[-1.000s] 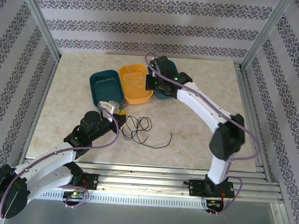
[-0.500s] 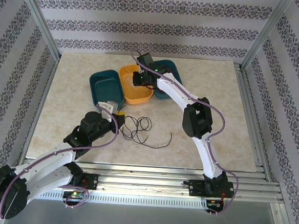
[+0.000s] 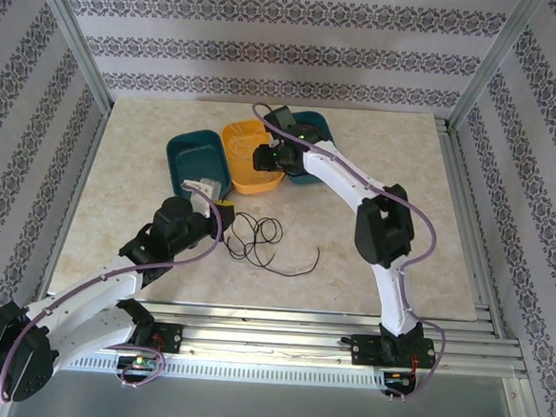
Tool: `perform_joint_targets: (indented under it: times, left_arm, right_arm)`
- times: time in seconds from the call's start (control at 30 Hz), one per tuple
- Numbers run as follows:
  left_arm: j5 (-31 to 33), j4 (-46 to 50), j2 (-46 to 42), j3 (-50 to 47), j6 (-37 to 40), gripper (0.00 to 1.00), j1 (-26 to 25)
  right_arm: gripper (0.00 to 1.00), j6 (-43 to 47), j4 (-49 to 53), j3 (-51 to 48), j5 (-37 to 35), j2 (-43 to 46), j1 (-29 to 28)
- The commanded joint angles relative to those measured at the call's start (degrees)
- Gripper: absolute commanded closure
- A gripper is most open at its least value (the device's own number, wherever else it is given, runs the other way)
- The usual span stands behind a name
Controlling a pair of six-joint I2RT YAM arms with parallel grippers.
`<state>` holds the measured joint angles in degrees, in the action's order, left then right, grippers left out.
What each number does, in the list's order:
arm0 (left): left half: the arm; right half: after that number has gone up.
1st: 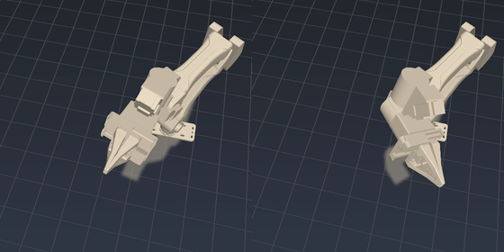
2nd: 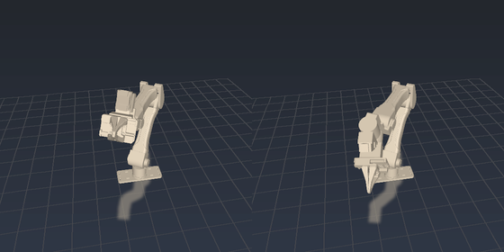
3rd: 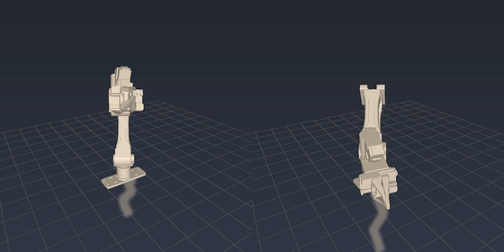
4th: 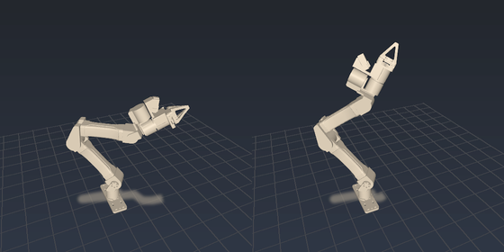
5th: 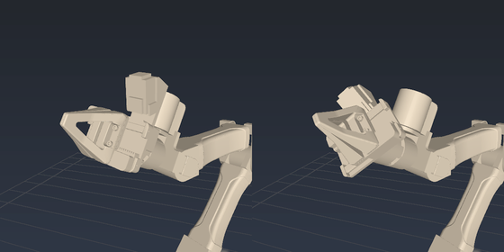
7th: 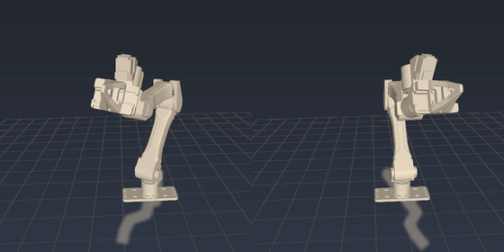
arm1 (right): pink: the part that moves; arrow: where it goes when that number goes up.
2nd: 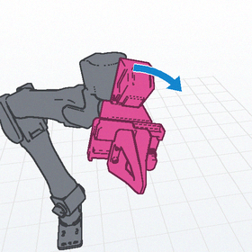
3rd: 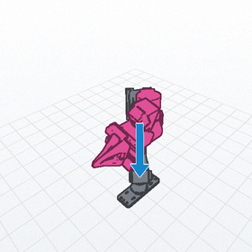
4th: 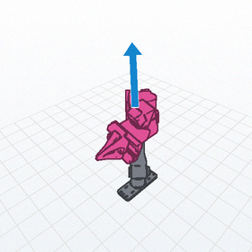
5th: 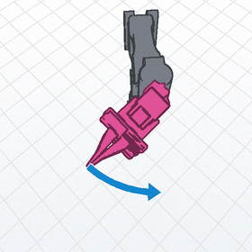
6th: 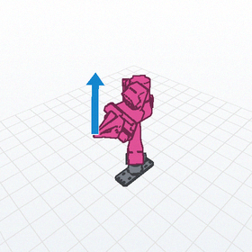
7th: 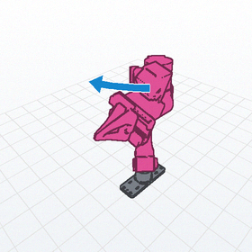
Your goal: Untangle the cables
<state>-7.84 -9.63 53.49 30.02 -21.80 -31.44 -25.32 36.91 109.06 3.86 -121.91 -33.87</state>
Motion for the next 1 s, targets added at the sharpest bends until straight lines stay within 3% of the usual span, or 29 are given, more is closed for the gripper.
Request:
perform_joint_targets:
  times: [0.0, 0.27, 0.63, 0.8, 0.97]
  left_arm:
    - [1.7, 4.5, 1.0, 4.6, -1.0, 1.00, -0.4]
    - [1.1, 9.0, 4.5, 14.8, -0.5, 1.00, 1.0]
    - [-0.1, 12.6, 10.3, 27.4, -0.8, 1.00, 3.9]
    - [-1.3, 12.7, 10.7, 31.5, -0.7, 1.00, 4.5]
    - [-3.6, 12.9, 11.2, 35.0, -1.5, 1.00, 5.5]
  right_arm:
    - [0.48, -0.8, -6.5, -7.8, -1.0, 9.5, 0.3]
    - [0.46, -2.8, -12.3, -25.1, -3.3, 24.1, -0.6]
    - [0.41, -4.2, -27.7, -53.8, -9.5, 44.9, -8.9]
    - [0.37, -8.0, -37.2, -65.8, -11.1, 48.9, -12.2]
    - [0.31, -7.8, -42.0, -69.4, -12.5, 47.9, -16.4]
